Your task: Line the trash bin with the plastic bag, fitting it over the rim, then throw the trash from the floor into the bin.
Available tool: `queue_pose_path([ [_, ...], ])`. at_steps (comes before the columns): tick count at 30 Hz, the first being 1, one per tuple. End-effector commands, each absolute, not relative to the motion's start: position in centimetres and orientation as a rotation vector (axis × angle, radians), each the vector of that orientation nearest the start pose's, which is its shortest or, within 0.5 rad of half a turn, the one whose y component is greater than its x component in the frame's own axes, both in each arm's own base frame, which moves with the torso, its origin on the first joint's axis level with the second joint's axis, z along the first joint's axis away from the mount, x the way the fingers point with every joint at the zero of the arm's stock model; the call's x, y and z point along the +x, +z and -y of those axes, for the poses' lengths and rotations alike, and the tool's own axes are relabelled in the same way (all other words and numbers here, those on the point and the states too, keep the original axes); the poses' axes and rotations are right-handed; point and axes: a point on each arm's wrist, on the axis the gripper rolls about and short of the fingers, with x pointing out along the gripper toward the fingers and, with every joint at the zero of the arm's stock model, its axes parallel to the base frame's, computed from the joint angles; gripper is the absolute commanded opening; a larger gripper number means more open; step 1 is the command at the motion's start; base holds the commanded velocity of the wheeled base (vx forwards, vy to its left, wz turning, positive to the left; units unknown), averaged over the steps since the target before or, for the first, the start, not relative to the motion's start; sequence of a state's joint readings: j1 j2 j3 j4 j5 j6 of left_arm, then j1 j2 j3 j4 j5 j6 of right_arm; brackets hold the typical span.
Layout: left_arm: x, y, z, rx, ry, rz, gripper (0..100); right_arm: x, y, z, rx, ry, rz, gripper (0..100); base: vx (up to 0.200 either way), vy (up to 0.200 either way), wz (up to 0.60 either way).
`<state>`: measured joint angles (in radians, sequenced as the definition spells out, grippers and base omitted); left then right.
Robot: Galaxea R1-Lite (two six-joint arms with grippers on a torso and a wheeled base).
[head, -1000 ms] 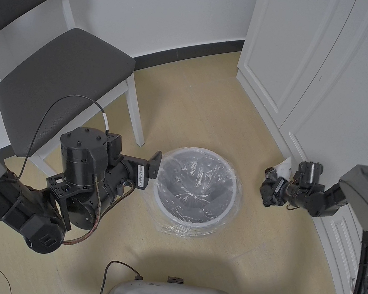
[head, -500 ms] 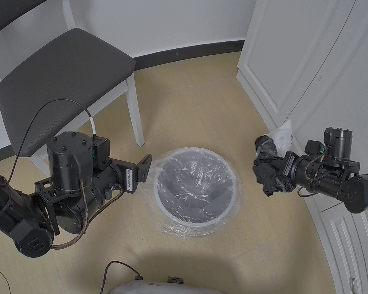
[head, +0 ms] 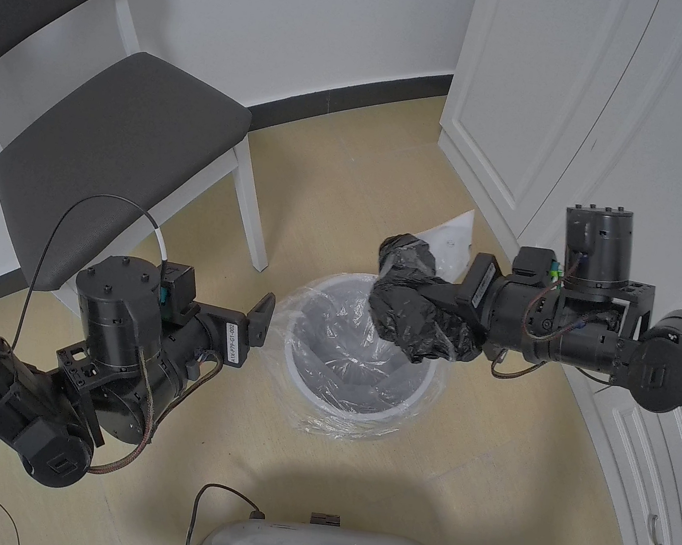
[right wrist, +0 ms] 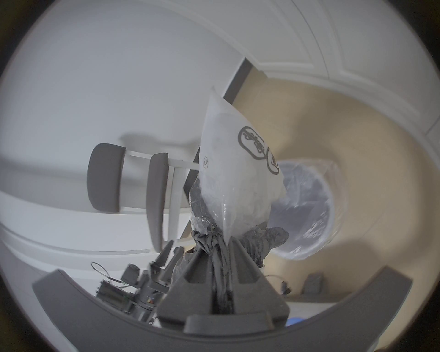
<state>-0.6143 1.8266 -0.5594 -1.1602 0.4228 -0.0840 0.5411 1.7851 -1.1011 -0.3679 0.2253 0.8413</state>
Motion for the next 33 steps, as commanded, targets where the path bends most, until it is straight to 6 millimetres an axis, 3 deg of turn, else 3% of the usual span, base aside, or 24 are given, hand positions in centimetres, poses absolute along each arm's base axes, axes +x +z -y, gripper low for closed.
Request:
queue_pose_path([
  [1,24.9,13.3,16.5,-0.028,-0.189,-0.108,100,31.9,18.7,-19.5,0.799,0.578,-0.722,0,0.000,0.000,0.00],
  [13,24.8,12.7,16.4,-0.044,-0.186,-0.127,100,35.8,12.2,-21.2,0.822,0.504,-0.869,0,0.000,0.000,0.00],
  [24,25.1,12.7,16.4,-0.059,-0.185,-0.101,100,37.3,7.5,-22.1,0.806,0.460,-0.956,0,0.000,0.000,0.00],
  [33,25.0,12.7,16.4,-0.060,-0.183,-0.101,100,35.1,7.2,-24.5,0.766,0.510,-1.011,0,0.000,0.000,0.00],
])
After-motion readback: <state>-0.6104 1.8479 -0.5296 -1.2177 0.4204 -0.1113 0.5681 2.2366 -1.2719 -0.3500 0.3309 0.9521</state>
